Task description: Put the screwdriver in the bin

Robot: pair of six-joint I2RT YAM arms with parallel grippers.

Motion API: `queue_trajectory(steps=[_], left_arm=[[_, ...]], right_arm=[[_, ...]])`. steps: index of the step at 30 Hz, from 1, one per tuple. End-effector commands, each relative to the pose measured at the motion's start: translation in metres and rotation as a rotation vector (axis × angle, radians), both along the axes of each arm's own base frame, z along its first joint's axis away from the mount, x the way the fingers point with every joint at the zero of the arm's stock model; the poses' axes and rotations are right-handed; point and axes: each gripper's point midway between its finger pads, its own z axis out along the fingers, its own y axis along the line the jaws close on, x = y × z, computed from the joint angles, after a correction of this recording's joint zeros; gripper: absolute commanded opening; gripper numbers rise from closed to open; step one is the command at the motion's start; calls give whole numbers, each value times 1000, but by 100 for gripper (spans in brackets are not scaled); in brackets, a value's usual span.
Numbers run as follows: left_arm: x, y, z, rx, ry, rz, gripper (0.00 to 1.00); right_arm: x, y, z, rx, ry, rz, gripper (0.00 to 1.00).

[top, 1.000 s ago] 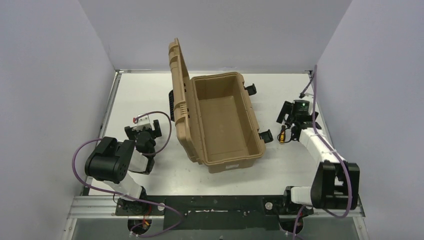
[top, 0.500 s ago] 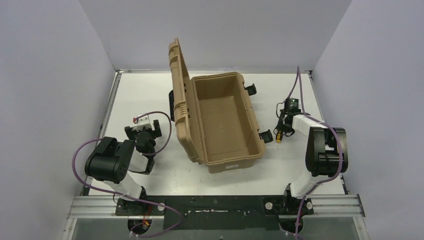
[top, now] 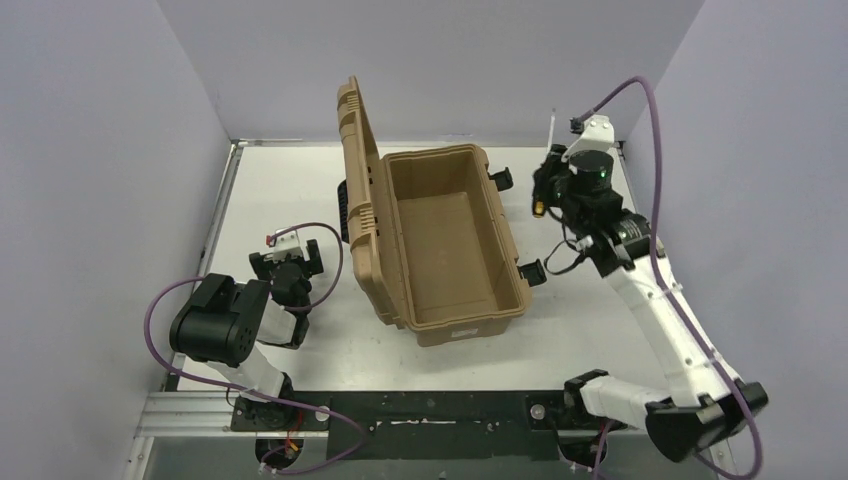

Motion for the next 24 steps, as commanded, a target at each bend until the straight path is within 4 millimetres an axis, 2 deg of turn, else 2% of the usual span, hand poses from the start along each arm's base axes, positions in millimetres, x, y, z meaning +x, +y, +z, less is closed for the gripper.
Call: queue_trajectory(steps=[1, 3, 6, 11, 14, 19, 21, 22, 24], left_arm=[[9, -1, 16, -26, -64, 4, 97], [9, 0, 16, -26, -64, 4, 97], [9, -1, 16, -26, -63, 3, 97], [9, -1, 16, -26, -66, 4, 97], [9, 0, 16, -26, -66, 4, 97], [9, 0, 16, -26, -65, 4, 97], [9, 0, 16, -26, -65, 4, 97], [9, -1, 16, -26, -65, 3, 97], [9, -1, 16, -26, -66, 4, 97]], right_arm=[[-29, 74, 37, 78, -107, 128, 0], [-34, 118, 23, 69, -84, 231, 0], [-33, 168, -26, 4, 40, 327, 0], [-28, 207, -119, -29, 243, 362, 0], [-28, 215, -170, -46, 341, 359, 0], [-34, 223, -233, -70, 464, 379, 0], [-37, 222, -252, -83, 508, 375, 0], [-39, 221, -259, -86, 524, 368, 3], [-41, 219, -264, -87, 535, 356, 21]])
